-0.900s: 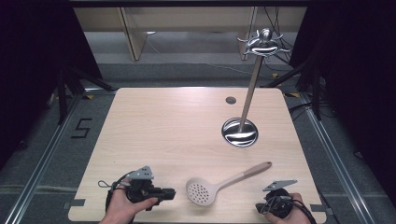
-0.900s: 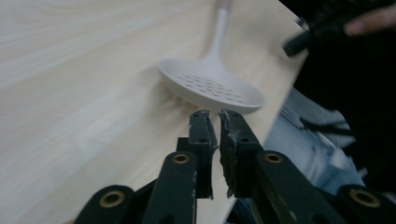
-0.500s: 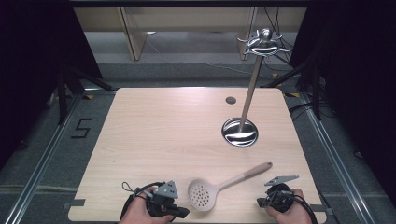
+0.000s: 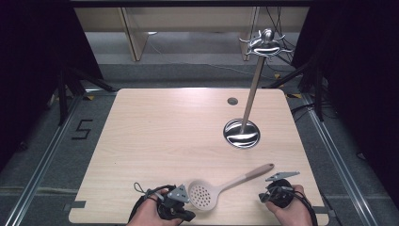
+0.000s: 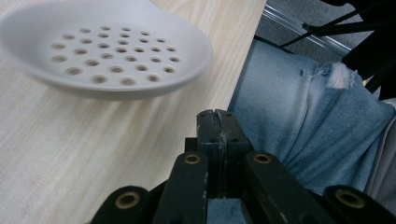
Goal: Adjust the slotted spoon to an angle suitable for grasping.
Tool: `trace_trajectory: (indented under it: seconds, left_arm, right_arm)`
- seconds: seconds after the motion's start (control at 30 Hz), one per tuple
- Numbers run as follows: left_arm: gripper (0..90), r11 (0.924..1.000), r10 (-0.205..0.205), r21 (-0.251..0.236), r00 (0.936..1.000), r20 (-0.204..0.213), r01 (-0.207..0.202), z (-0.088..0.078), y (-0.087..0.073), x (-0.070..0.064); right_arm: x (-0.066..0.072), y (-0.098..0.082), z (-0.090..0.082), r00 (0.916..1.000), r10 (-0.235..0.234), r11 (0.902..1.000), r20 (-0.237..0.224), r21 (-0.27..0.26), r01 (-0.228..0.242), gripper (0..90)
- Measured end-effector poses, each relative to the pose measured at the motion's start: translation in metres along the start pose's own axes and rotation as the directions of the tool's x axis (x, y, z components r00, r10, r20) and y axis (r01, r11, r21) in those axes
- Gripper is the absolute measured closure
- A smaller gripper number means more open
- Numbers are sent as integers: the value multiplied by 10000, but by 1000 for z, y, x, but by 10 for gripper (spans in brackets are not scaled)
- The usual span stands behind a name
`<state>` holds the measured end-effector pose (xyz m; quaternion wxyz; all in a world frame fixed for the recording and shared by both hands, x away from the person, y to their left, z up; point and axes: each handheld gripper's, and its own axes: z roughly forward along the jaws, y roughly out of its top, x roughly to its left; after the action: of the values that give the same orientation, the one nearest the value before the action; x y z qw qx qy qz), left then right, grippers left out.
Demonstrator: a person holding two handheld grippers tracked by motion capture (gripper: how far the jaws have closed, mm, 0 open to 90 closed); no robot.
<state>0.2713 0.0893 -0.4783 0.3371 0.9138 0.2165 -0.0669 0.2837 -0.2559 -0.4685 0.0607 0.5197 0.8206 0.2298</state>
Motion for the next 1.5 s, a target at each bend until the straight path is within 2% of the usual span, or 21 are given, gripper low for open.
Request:
trace_trajectory:
  seconds: [0.23, 0.33, 0.37, 0.4, 0.57, 0.63, 0.67, 0.7, 0.8, 0.87, 0.9, 0.97, 1.0, 1.03, 1.07, 1.2, 1.23, 1.3, 1.43, 1.47, 1.5]
  left_arm:
    - [887, 9999, -122, 5, 9998, -128, 123, -6, -9, 3]
    - [885, 9997, -229, -52, 9995, -221, 227, -10, -13, 6]
    - [881, 9989, -471, -65, 9984, -329, 469, -15, -16, 8]
    - [877, 9991, -408, -136, 9986, -332, 403, -16, -17, 10]
    - [857, 9957, -820, -454, 9963, -272, 807, -21, -21, 15]
    - [848, 9966, -679, -491, 9974, -259, 665, -22, -21, 16]
    - [842, 9953, -839, -519, 9959, -331, 821, -24, -22, 16]
    - [835, 9948, -886, -520, 9957, -277, 871, -25, -23, 17]
    - [824, 9951, -866, -507, 9957, -328, 849, -27, -24, 18]
    - [817, 9953, -868, -465, 9955, -391, 850, -28, -26, 20]
    - [815, 9945, -921, -540, 9950, -398, 899, -29, -27, 20]
    - [810, 9925, -1069, -647, 9933, -436, 1040, -31, -28, 20]
    - [807, 9922, -1098, -642, 9931, -423, 1069, -32, -29, 21]
    - [804, 9916, -1132, -686, 9925, -467, 1099, -33, -29, 21]
    - [801, 9922, -1077, -683, 9933, -426, 1047, -34, -30, 22]
    - [788, 9893, -1303, -724, 9902, -492, 1266, -37, -34, 24]
    - [786, 9891, -1327, -696, 9902, -439, 1295, -37, -34, 25]
    - [784, 9871, -1434, -789, 9883, -518, 1391, -37, -35, 24]
    - [781, 9873, -1399, -823, 9893, -419, 1361, -36, -34, 24]
    - [776, 9901, -1244, -714, 9913, -439, 1211, -37, -34, 26]
    - [776, 9900, -1245, -729, 9913, -435, 1211, -37, -34, 26]
  right_arm:
    - [-23, 8, -2, 9963, 801, 9960, 320, -417, -787, 900]
    - [-31, 19, -2, 9876, 1444, 9889, 610, -441, -1418, 900]
    - [-33, 27, 1, 9685, 2372, 9706, 762, -605, -2329, 898]
    - [-40, 31, 1, 9743, 2109, 9768, 790, -563, -2068, 884]
    - [-48, 49, 11, 9530, 2903, 9561, 869, -686, -2850, 757]
    - [-47, 57, 14, 9210, 3822, 9234, 749, -693, -3775, 667]
    - [-49, 58, 16, 9194, 3875, 9211, 679, -700, -3830, 622]
    - [-45, 63, 16, 8833, 4656, 8850, 558, -258, -4649, 585]
    - [-46, 67, 18, 8732, 4856, 8740, 411, -54, -4858, 509]
    - [-48, 70, 20, 8543, 5164, 8555, 585, 96, -5178, 443]
    - [-45, 72, 20, 8155, 5747, 8166, 677, 175, -5769, 422]
    - [-50, 73, 23, 8101, 5801, 8116, 851, 237, -5837, 384]
    - [-55, 71, 24, 8317, 5483, 8334, 881, 256, -5521, 380]
    - [-53, 74, 25, 7967, 5975, 7986, 903, 218, -6014, 373]
    - [-57, 73, 25, 8173, 5683, 8197, 953, 213, -5724, 369]
    - [-57, 80, 26, 7700, 6319, 7717, 881, 204, -6356, 348]
    - [-60, 80, 27, 7837, 6147, 7858, 890, 171, -6182, 348]
    - [-61, 86, 28, 7394, 6675, 7378, 880, 554, -6727, 348]
    - [-60, 88, 29, 7416, 6629, 7414, 1029, 475, -6694, 336]
    - [-62, 89, 29, 7748, 6189, 7752, 1292, 588, -6290, 334]
    - [-62, 89, 29, 7748, 6189, 7752, 1292, 588, -6290, 334]
